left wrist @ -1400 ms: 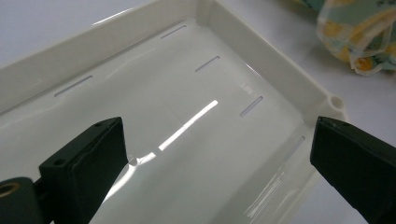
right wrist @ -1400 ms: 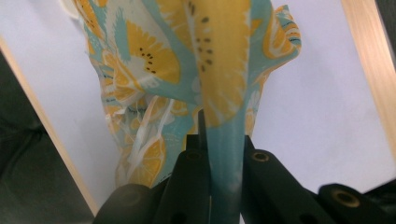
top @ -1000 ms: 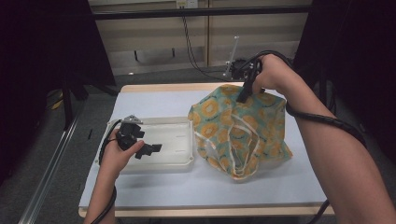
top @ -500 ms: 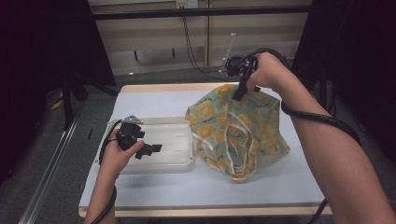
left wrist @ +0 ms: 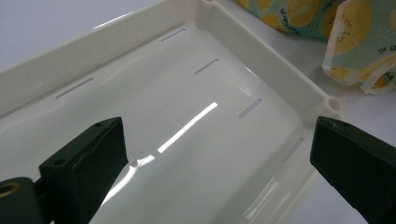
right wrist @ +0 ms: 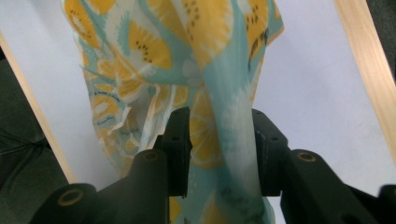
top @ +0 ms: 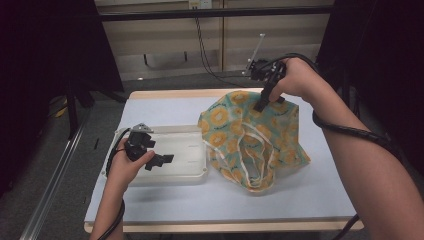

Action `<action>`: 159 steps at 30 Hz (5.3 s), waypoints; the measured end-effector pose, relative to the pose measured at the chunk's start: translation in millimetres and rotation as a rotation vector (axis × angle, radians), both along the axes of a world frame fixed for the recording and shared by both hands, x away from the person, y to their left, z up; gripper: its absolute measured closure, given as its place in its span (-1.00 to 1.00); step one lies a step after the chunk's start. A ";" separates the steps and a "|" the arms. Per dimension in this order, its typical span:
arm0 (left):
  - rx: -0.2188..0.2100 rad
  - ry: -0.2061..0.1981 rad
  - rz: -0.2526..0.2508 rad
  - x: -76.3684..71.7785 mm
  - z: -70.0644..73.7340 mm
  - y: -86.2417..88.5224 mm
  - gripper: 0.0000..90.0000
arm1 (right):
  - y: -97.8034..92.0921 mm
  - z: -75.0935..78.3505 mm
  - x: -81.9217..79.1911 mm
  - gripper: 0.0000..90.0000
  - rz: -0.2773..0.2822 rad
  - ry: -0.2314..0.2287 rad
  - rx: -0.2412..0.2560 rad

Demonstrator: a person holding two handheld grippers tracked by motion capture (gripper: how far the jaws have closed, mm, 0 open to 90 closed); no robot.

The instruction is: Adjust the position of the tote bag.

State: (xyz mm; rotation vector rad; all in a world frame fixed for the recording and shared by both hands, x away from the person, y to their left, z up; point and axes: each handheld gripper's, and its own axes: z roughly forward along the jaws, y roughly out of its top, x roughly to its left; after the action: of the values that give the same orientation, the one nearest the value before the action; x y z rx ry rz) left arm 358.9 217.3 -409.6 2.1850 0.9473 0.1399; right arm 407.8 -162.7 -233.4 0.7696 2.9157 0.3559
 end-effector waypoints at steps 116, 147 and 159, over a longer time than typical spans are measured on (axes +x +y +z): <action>0.017 -0.114 -0.414 36.7 143.3 -133.5 0.99 | -99.5 33.0 -19.5 1.00 -0.212 -0.044 0.131; 0.048 -0.029 -0.381 57.6 125.4 -137.9 0.97 | -103.1 5.3 -9.0 0.98 -0.226 -0.035 0.140; 0.066 -0.060 -0.398 51.6 126.7 -140.1 0.73 | -98.4 -3.6 -8.2 0.98 -0.226 -0.017 0.130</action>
State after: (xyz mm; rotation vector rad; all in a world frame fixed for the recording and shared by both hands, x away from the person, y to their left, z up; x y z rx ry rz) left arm 410.5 77.2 -282.9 2.3692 0.4659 0.0457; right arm 399.7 -261.1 -237.0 1.0963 2.7725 0.5292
